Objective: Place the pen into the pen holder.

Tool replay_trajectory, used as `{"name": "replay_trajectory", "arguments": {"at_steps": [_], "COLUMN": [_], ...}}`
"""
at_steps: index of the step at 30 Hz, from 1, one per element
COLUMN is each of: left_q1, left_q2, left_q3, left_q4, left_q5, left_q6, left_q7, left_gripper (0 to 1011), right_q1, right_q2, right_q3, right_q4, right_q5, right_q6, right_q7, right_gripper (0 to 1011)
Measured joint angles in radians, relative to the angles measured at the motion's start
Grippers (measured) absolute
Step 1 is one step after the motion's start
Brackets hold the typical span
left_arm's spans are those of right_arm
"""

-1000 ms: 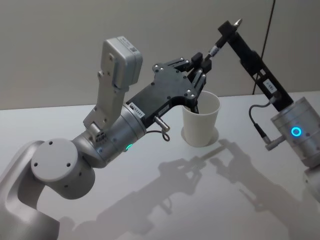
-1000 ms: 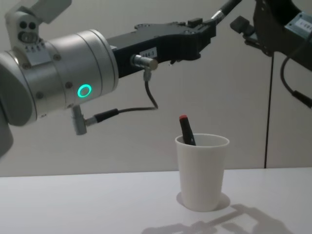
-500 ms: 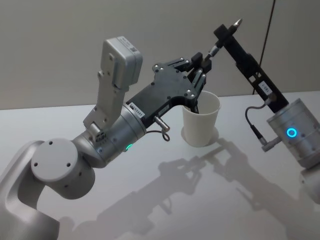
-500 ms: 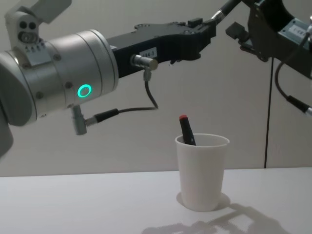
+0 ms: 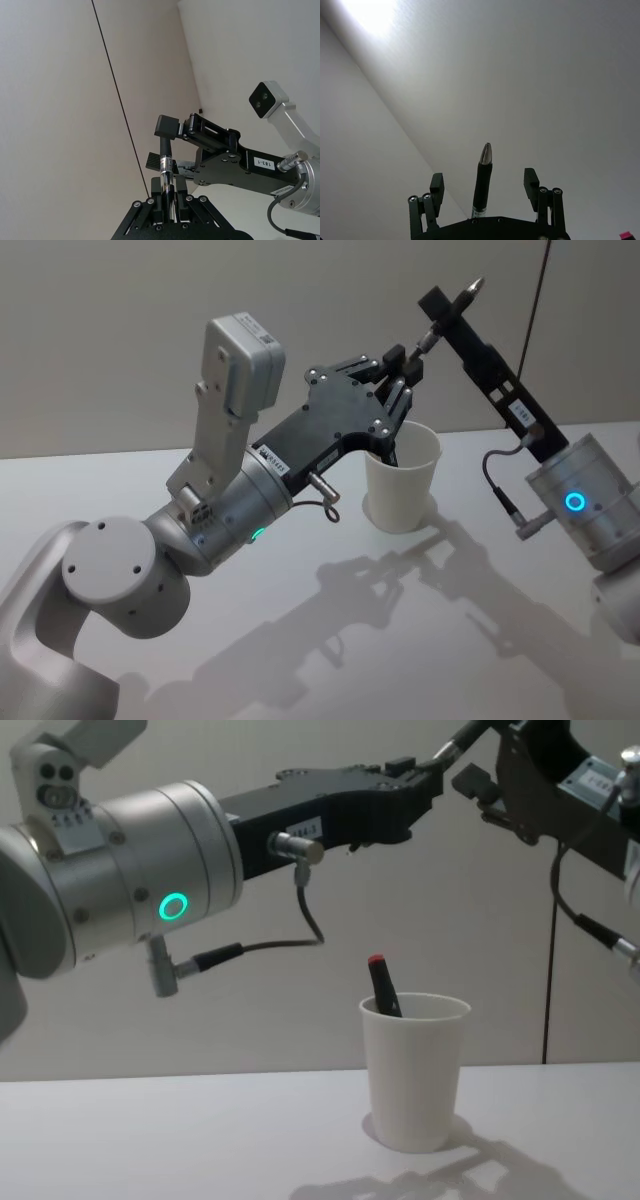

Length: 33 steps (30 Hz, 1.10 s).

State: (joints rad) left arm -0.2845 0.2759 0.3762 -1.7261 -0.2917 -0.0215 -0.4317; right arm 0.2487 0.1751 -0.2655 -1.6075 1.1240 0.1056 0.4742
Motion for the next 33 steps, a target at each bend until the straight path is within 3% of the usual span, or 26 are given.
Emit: {"name": "replay_trajectory", "arguments": {"at_steps": [19,23,33], "left_q1": [0.0,0.0,0.0], "left_q2": [0.0,0.0,0.0], "left_q3": [0.0,0.0,0.0], "left_q4": [0.0,0.0,0.0], "left_q5": [0.0,0.0,0.0], "left_q6": [0.0,0.0,0.0], "left_q7": [0.0,0.0,0.0], "left_gripper": [166,166,166], "right_q1": [0.012,0.014,0.015], "right_q2": [-0.003,-0.003,-0.003], "right_q3": [-0.011,-0.012,-0.014], "right_q4": [0.012,0.013,0.014], "right_q5": [0.011,0.012,0.013], "right_q6": [0.001,0.001,0.002], "right_q7": [0.012,0.013,0.015], "right_gripper": [998,946,652]}}
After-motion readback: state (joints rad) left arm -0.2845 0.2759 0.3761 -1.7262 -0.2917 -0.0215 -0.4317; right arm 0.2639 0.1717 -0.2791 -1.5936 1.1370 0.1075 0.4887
